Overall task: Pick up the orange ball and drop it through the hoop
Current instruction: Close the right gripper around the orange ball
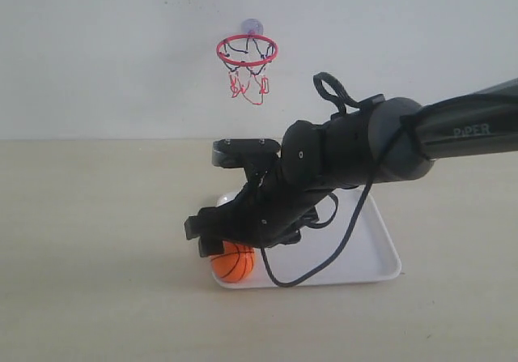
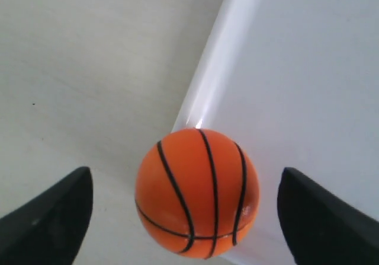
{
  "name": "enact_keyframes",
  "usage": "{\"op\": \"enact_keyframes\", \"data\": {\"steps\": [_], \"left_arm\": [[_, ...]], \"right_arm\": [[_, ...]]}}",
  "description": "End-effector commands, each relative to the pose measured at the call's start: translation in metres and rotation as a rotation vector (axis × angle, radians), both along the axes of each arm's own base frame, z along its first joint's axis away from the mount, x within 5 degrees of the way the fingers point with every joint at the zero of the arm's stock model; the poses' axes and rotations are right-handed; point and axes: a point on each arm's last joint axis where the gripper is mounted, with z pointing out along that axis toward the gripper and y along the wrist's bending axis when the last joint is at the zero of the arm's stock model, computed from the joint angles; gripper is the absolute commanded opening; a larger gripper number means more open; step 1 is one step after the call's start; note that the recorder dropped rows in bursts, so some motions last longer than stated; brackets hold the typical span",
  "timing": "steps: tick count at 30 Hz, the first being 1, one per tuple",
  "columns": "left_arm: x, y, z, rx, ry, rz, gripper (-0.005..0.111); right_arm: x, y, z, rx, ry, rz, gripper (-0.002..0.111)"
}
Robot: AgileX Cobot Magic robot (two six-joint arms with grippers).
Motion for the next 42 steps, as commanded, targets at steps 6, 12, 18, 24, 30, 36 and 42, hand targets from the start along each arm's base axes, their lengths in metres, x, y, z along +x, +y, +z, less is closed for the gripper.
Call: {"op": "enact_keyframes", "data": {"steps": [6, 12, 18, 24, 30, 36, 42], "left_arm": [[0.0, 0.0, -0.001, -0.006, -0.005, 0.004, 0.004], [0.0, 0.0, -0.001, -0.006, -0.005, 0.004, 0.004], [0.0, 0.0, -0.001, -0.006, -0.005, 0.004, 0.004], [0.0, 0.0, -0.001, -0.006, -0.005, 0.004, 0.004], [0.0, 0.0, -0.001, -0.006, -0.005, 0.004, 0.004], [0.0, 0.0, -0.001, -0.006, -0.005, 0.004, 0.004], [0.0, 0.0, -0.001, -0.006, -0.005, 0.004, 0.004]], "right_arm": [[0.001, 0.0, 0.002, -0.014, -0.021, 0.019, 0.082], [0.002, -0.001, -0.008, -0.048, -0.009, 0.036, 0.082], [0.002, -0.001, -0.007, -0.037, -0.011, 0.027, 0.082], [0.002, -0.001, -0.006, -0.024, 0.001, 0.001, 0.072], [0.002, -0.001, -0.007, -0.017, 0.016, -0.024, 0.002], [0.002, -0.001, -0.005, -0.015, 0.014, -0.024, 0.001], [-0.003, -0.005, 0.036, 0.007, -0.078, 0.043, 0.001]]}}
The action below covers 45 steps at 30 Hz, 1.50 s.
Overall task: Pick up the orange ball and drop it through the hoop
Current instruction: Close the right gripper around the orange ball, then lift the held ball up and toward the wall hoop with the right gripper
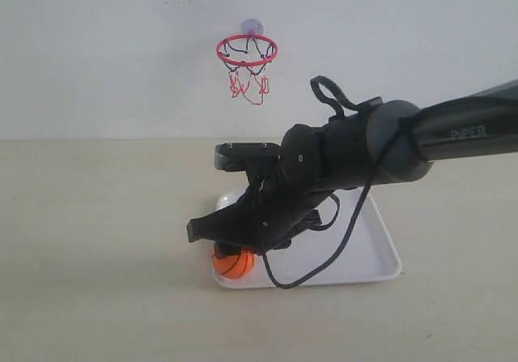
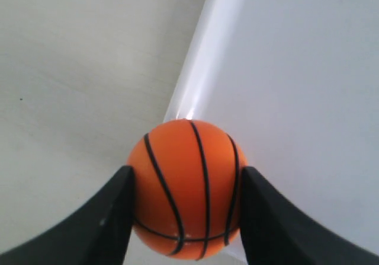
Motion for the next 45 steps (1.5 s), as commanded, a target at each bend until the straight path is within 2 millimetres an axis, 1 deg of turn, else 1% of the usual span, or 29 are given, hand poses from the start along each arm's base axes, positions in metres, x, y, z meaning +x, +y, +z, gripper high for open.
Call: {"op": "enact_keyframes", "data": {"steps": [1, 6, 9, 13, 16, 20, 22, 26, 29, 33, 34, 36, 37, 38, 39, 40, 42, 43, 45], "left_arm": [[0.0, 0.0, -0.001, -0.006, -0.005, 0.004, 0.004], [0.0, 0.0, -0.001, -0.006, -0.005, 0.004, 0.004], [0.0, 0.0, -0.001, -0.006, -0.005, 0.004, 0.004], [0.0, 0.0, -0.001, -0.006, -0.005, 0.004, 0.004], [0.0, 0.0, -0.001, -0.006, -0.005, 0.004, 0.004], [0.0, 0.0, -0.001, -0.006, -0.005, 0.004, 0.004], [0.0, 0.0, -0.001, -0.006, -0.005, 0.004, 0.004], [0.0, 0.0, -0.001, -0.006, -0.005, 0.004, 0.004], [0.0, 0.0, -0.001, -0.006, -0.005, 0.004, 0.004], [0.0, 0.0, -0.001, -0.006, -0.005, 0.004, 0.004], [0.0, 0.0, -0.001, -0.006, -0.005, 0.004, 0.004], [0.0, 0.0, -0.001, -0.006, -0.005, 0.004, 0.004], [0.0, 0.0, -0.001, -0.006, -0.005, 0.004, 0.004], [0.0, 0.0, -0.001, -0.006, -0.005, 0.004, 0.004], [0.0, 0.0, -0.001, -0.006, -0.005, 0.004, 0.004], [0.0, 0.0, -0.001, -0.006, -0.005, 0.004, 0.004], [0.0, 0.0, -0.001, -0.006, -0.005, 0.004, 0.004], [0.0, 0.0, -0.001, -0.006, -0.005, 0.004, 0.004], [0.0, 0.0, -0.001, -0.006, -0.005, 0.004, 0.004]], "right_arm": [[-0.005, -0.005, 0.05, 0.02, -0.127, 0.087, 0.001], [-0.021, -0.021, 0.106, -0.029, -0.266, 0.199, 0.001], [-0.03, -0.036, 0.131, -0.123, -0.345, 0.266, 0.001], [-0.038, -0.057, 0.154, -0.292, -0.443, 0.331, 0.001], [-0.036, -0.076, 0.164, -0.403, -0.465, 0.311, 0.001], [-0.022, -0.108, 0.163, -0.563, -0.438, 0.236, 0.001], [-0.014, -0.125, 0.163, -0.599, -0.419, 0.175, 0.001], [0.003, -0.162, 0.164, -0.614, -0.399, 0.061, 0.001], [0.016, -0.183, 0.167, -0.565, -0.436, -0.023, 0.0], [0.033, -0.204, 0.168, -0.413, -0.485, -0.153, 0.0], [0.04, -0.21, 0.167, -0.35, -0.494, -0.201, 0.0], [0.049, -0.217, 0.161, -0.279, -0.496, -0.238, 0.0], [0.054, -0.218, 0.157, -0.216, -0.495, -0.25, 0.0], [0.059, -0.219, 0.151, -0.2, -0.495, -0.225, 0.0], [0.063, -0.216, 0.146, -0.147, -0.485, -0.216, 0.0], [0.068, -0.213, 0.136, -0.126, -0.48, -0.155, 0.0], [0.074, -0.205, 0.126, -0.022, -0.462, -0.095, 0.0], [0.079, -0.198, 0.12, 0.066, -0.444, -0.017, 0.0], [0.086, -0.186, 0.117, 0.247, -0.431, 0.105, 0.0]]}}
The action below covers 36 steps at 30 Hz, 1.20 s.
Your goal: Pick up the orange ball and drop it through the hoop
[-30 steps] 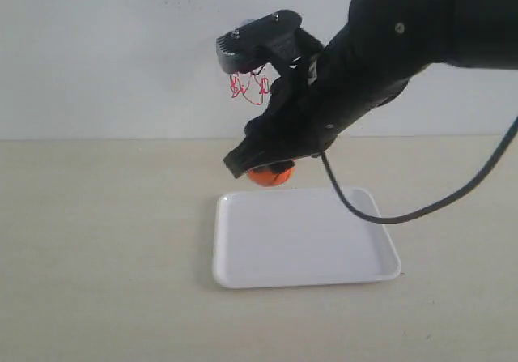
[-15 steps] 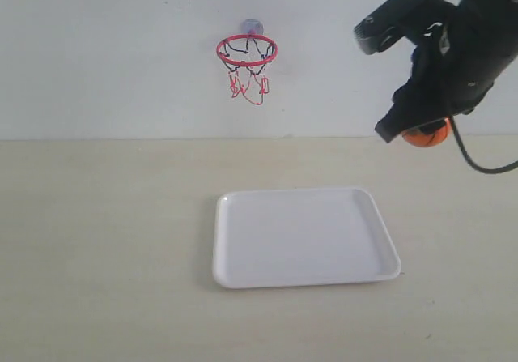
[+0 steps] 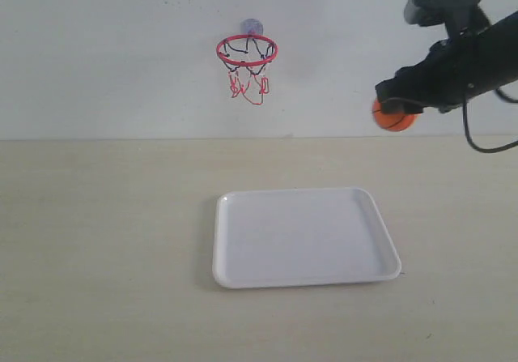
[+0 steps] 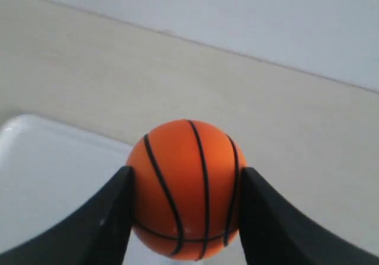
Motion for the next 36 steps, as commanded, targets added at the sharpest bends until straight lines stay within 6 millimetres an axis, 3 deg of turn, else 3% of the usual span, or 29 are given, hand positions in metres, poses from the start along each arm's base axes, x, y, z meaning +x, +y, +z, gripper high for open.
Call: {"op": "enact_keyframes", "data": {"steps": [1, 3, 7, 12, 18, 23, 29, 36], "left_arm": [[0.0, 0.0, -0.001, -0.006, -0.005, 0.004, 0.004], [0.0, 0.0, -0.001, -0.006, -0.005, 0.004, 0.004], [0.0, 0.0, -0.001, -0.006, -0.005, 0.004, 0.004], [0.0, 0.0, -0.001, -0.006, -0.005, 0.004, 0.004], [0.0, 0.0, -0.001, -0.006, -0.005, 0.004, 0.004], [0.0, 0.0, -0.001, -0.006, -0.005, 0.004, 0.004], [0.0, 0.0, -0.001, -0.006, -0.005, 0.004, 0.004], [0.0, 0.0, -0.001, -0.006, -0.005, 0.004, 0.004]], "right_arm": [[0.021, 0.024, -0.005, 0.323, -0.043, 0.302, 0.0], [0.039, 0.027, -0.006, 0.438, -0.069, 0.275, 0.0], [0.074, 0.029, 0.006, 0.495, -0.149, 0.23, 0.0], [0.096, 0.049, 0.034, 0.49, -0.272, 0.285, 0.0], [0.115, 0.073, 0.057, 0.425, -0.446, 0.141, 0.0], [0.117, 0.096, 0.051, 0.371, -0.498, 0.237, 0.0], [0.125, 0.109, 0.028, 0.393, -0.461, 0.281, 0.0], [0.129, 0.123, 0.022, 0.368, -0.479, 0.189, 0.0]]}}
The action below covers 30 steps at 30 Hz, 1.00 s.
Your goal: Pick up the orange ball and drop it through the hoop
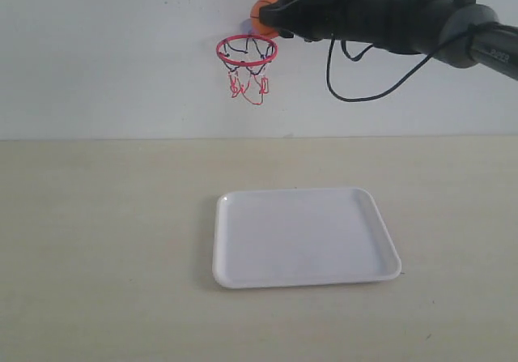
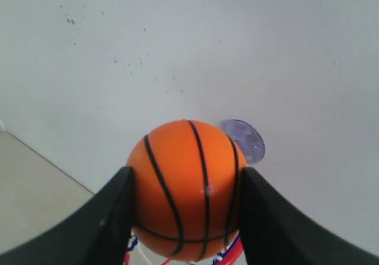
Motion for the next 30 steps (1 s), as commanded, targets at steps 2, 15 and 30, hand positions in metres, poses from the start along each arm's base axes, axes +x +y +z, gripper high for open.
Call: {"op": "enact_keyframes", "data": {"steps": [2, 15, 30], "left_arm": [[0.0, 0.0, -0.001, -0.006, -0.005, 0.004, 0.004], [0.0, 0.0, -0.001, -0.006, -0.005, 0.004, 0.004], [0.0, 0.0, -0.001, -0.006, -0.005, 0.004, 0.004]], "right_arm": [[-0.002, 0.012, 0.007, 0.0, -0.033, -0.062, 0.0], [-0.006, 0.021, 0.007, 0.045, 0.008, -0.046, 0.0], [0.004, 0.012, 0.004, 0.122, 0.055, -0.226, 0.093]]}}
